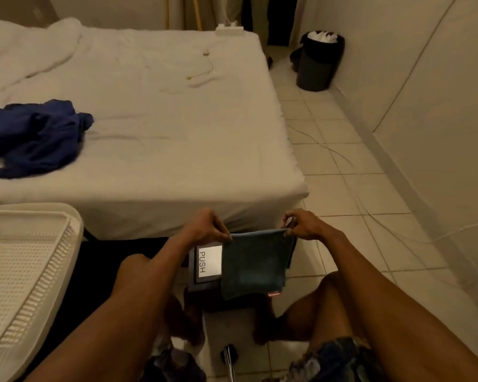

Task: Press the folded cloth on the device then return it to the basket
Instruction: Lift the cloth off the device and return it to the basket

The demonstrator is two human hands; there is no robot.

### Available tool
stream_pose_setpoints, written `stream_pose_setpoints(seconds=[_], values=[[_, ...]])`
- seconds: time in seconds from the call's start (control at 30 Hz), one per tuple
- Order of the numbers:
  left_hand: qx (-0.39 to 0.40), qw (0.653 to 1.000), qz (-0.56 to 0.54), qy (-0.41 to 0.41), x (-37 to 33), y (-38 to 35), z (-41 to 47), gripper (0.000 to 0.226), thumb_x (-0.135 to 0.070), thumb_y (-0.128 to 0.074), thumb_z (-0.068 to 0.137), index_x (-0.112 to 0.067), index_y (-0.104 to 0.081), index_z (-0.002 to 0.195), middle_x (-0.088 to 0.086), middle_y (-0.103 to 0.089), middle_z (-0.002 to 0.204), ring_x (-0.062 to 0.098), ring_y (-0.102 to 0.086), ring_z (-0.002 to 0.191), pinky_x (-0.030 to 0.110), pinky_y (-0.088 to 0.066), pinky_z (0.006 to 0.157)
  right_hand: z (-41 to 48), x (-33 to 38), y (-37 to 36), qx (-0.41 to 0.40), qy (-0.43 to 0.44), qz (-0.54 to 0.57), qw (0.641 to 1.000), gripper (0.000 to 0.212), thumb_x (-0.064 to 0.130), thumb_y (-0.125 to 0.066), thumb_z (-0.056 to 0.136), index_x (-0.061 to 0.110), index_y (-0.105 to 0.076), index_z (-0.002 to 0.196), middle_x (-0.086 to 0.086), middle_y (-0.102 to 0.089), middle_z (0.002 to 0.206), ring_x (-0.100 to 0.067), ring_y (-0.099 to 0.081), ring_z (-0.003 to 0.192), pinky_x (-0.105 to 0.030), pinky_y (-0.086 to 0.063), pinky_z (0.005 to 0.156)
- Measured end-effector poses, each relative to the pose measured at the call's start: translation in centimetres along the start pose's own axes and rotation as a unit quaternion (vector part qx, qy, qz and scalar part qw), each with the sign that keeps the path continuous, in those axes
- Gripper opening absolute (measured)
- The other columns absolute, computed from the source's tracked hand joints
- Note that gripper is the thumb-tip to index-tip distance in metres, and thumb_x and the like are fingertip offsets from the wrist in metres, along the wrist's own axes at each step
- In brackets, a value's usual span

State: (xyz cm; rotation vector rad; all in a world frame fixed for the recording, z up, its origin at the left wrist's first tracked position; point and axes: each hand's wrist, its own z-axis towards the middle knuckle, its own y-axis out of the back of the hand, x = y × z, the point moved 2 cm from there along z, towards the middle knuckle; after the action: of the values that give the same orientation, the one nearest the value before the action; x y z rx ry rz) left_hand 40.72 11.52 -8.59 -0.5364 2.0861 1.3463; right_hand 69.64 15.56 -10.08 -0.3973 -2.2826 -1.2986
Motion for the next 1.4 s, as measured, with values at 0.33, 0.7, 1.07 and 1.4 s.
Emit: stream_pose_setpoints(seconds=[0.33,0.7,1.07,1.4], values=[[-0.157,0.982,0.085,-0.057,-8.7,7.0,-10.0,0.009,-0.016,-0.087,0.070,-0.016,-0.081,0.076,-0.009,-0.070,0.065,0.005,-0.066,0.066,0.024,-0.054,0.067,-11.9,8.7,6.0,-0.110,0.034,-0.109,0.987,0.027,0.012,-0.076,0.085,0.008,-0.073,0.112,-0.011,-0.070,0.114,-0.023,-0.066,0.103,-0.033,-0.054,0.091],[-0.295,0.934,0.142,-0.141,-18.6,17.1,-23.8,0.010,-0.020,-0.081,0.079,-0.012,-0.078,0.083,0.001,-0.073,0.080,0.013,-0.069,0.076,0.027,-0.058,0.070,-25.9,19.3,12.2,-0.243,0.120,-0.109,0.956,0.024,0.014,-0.070,0.090,0.012,-0.071,0.114,-0.009,-0.069,0.115,-0.019,-0.065,0.099,-0.029,-0.053,0.083],[-0.293,0.939,0.147,-0.103,-16.1,21.5,-30.8,0.014,-0.021,-0.081,0.080,-0.012,-0.079,0.090,0.003,-0.075,0.083,0.018,-0.071,0.069,0.023,-0.056,0.057,-28.6,24.9,8.7,-0.273,0.189,-0.083,0.940,0.021,0.012,-0.068,0.092,0.013,-0.071,0.113,-0.008,-0.068,0.110,-0.021,-0.066,0.097,-0.038,-0.060,0.083],[-0.328,0.897,0.296,-0.006,-9.9,25.2,-34.2,0.020,-0.024,-0.074,0.087,-0.022,-0.074,0.107,-0.001,-0.074,0.106,0.018,-0.067,0.096,0.033,-0.054,0.085,-23.8,33.9,4.3,-0.256,0.236,-0.105,0.931,0.019,0.010,-0.062,0.095,0.013,-0.068,0.113,-0.007,-0.066,0.117,-0.022,-0.061,0.102,-0.037,-0.055,0.089]])
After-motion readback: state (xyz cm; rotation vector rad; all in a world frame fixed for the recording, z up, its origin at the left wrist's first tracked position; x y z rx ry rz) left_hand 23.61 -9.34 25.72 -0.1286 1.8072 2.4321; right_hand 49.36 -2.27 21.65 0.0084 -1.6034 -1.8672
